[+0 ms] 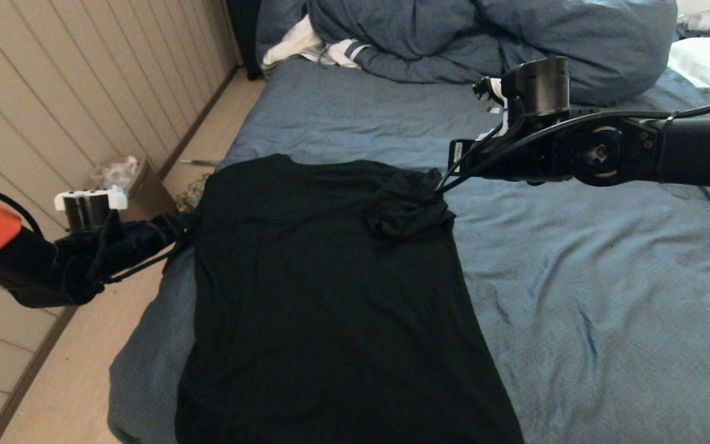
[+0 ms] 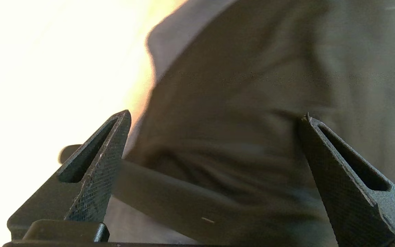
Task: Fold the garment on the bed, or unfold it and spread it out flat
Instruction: Fold the black T-shirt
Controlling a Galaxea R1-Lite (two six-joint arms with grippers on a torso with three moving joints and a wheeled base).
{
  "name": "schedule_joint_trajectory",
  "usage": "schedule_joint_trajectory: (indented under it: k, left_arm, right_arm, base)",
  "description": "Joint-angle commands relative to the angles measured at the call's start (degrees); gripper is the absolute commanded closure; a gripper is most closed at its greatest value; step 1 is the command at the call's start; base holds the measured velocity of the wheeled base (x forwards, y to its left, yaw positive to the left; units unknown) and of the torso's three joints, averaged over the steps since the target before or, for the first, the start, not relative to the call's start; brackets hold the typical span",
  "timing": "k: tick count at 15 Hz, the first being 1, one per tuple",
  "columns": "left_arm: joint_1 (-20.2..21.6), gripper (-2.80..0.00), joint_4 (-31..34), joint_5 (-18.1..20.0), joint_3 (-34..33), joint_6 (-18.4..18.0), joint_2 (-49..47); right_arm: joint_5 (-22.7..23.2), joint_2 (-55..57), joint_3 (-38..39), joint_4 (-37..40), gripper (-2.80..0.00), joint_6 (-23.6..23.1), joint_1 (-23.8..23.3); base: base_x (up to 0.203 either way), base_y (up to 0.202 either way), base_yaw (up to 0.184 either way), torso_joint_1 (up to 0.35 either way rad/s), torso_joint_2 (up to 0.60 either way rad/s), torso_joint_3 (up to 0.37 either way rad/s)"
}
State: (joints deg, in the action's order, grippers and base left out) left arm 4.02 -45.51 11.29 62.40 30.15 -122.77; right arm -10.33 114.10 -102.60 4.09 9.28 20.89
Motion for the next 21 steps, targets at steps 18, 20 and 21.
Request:
schedule_joint_trajectory:
  k: [18,20,21]
  left_arm:
    - [-3.62,0.0,-0.76,-10.97,4.65,-6.44,2.54]
    - [-4.46,0.0,-0.81,-12.17,4.75,-7.3,4.2]
    - [-4.9,0.0,-0.65,-12.33,4.78,-7.41,5.16]
  right_arm:
    - [-0.05,0.72,0.73,-0.13,0.0,0.22,-0.77]
    - [-0.05,0.59,1.0,-0.13,0.0,0.3,-0.77]
    - [-0.05,-0.05,2.05,-0.19,0.0,0.31,-0.77]
  base:
    - [0.0,0.0,0.0,0.0,0.0,0.0]
    - [0.0,0.0,0.0,0.0,0.0,0.0]
    - [0.0,0.0,0.0,0.0,0.0,0.0]
